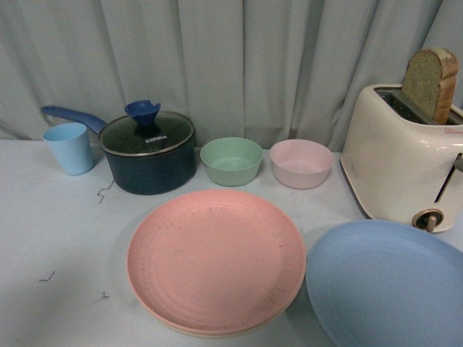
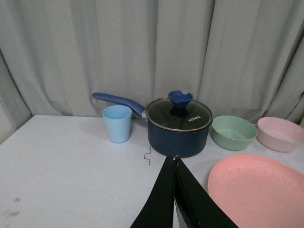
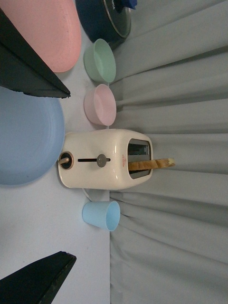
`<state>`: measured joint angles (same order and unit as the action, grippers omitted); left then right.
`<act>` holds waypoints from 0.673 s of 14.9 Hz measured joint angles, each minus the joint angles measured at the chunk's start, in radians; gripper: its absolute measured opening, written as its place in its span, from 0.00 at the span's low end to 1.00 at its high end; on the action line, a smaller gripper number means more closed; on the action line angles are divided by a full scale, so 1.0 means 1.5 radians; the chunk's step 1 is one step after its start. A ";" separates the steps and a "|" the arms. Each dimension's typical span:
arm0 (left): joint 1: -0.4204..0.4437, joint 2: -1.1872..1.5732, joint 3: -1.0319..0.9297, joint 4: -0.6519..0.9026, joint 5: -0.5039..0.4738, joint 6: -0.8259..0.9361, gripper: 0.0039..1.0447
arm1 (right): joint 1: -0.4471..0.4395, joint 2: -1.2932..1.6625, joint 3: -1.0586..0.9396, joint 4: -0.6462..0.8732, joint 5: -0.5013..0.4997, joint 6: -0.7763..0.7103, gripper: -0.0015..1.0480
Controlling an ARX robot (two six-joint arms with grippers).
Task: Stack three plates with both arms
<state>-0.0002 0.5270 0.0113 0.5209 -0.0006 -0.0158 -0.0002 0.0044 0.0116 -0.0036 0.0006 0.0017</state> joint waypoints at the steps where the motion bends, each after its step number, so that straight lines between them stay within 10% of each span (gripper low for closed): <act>1: 0.000 -0.027 0.000 -0.027 0.000 0.000 0.01 | 0.000 0.000 0.000 0.000 0.000 0.000 0.94; 10: 0.000 -0.201 0.000 -0.196 0.000 0.000 0.01 | 0.000 0.000 0.000 0.000 0.000 0.000 0.94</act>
<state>-0.0002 0.2256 0.0109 0.2264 -0.0002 -0.0158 -0.0002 0.0044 0.0116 -0.0036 0.0006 0.0017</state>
